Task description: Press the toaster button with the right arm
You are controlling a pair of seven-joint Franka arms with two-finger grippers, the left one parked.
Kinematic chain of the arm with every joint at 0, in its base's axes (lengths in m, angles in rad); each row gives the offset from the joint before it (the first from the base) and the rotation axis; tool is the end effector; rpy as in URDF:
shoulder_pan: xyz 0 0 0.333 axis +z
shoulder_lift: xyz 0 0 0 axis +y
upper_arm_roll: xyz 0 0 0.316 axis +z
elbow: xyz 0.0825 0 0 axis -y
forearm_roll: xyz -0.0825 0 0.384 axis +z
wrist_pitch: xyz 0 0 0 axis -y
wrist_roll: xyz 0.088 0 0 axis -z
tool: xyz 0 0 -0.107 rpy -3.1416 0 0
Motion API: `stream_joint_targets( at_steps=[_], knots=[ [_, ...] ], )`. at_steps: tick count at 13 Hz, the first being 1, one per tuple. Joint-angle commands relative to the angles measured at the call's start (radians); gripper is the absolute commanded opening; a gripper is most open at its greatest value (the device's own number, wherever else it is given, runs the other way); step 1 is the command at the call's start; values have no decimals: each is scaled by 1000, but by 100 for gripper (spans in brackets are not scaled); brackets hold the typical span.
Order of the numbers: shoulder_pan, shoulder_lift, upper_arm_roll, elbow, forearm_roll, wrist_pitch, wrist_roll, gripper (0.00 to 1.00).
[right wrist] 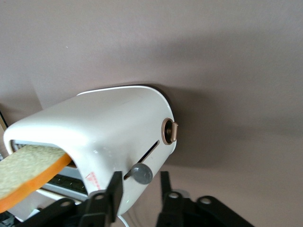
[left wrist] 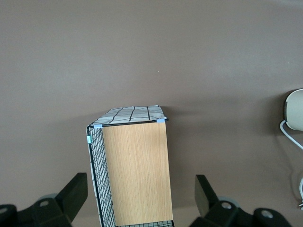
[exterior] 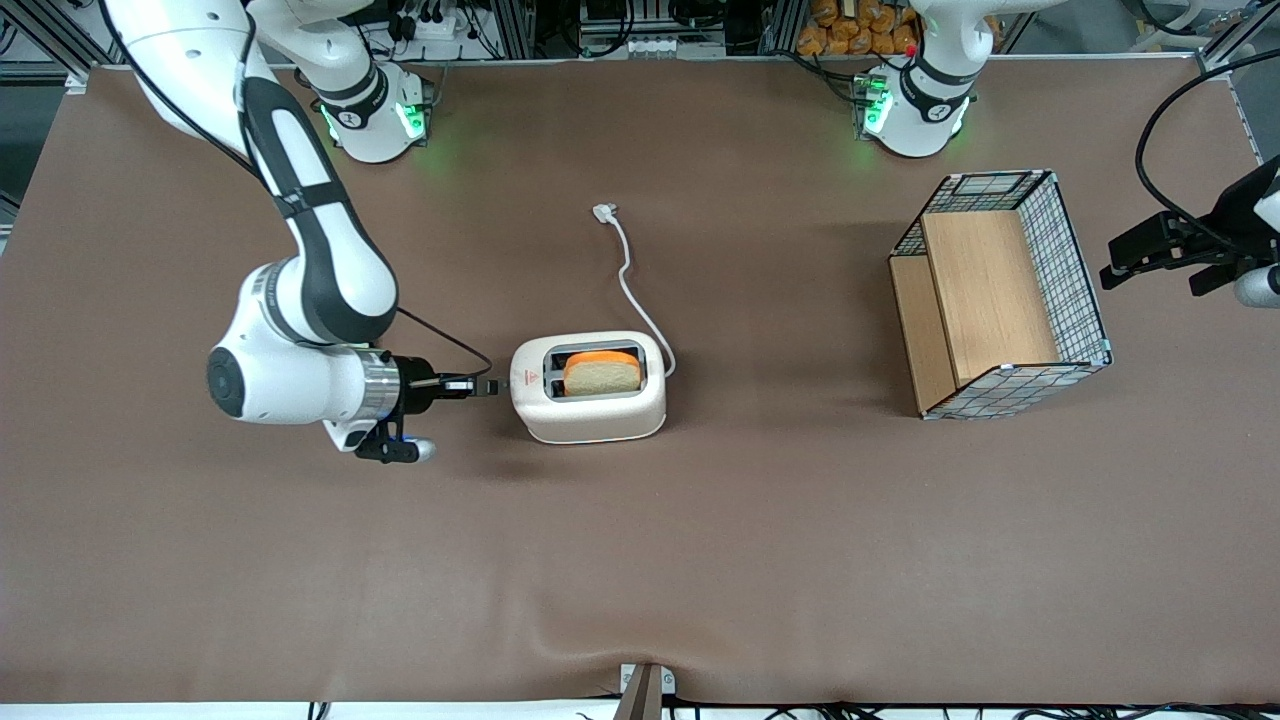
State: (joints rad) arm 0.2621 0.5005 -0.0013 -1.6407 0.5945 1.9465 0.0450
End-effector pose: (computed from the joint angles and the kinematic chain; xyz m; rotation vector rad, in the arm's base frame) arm 0.6315 0.2076 0.3204 -2.6244 0.0823 0.3593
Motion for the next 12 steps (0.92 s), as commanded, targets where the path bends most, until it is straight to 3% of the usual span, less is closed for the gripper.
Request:
stream_joint_targets(
  at_steps=[1, 6, 10, 12],
  knots=[
    [-12, -2, 7, 106, -102, -99, 74, 100],
    [-82, 4, 6, 293, -303, -220, 69, 100],
    [-214, -2, 56, 419, -312, -365, 67, 100],
    [-231, -8, 53, 490, -344, -437, 67, 100]
  ],
)
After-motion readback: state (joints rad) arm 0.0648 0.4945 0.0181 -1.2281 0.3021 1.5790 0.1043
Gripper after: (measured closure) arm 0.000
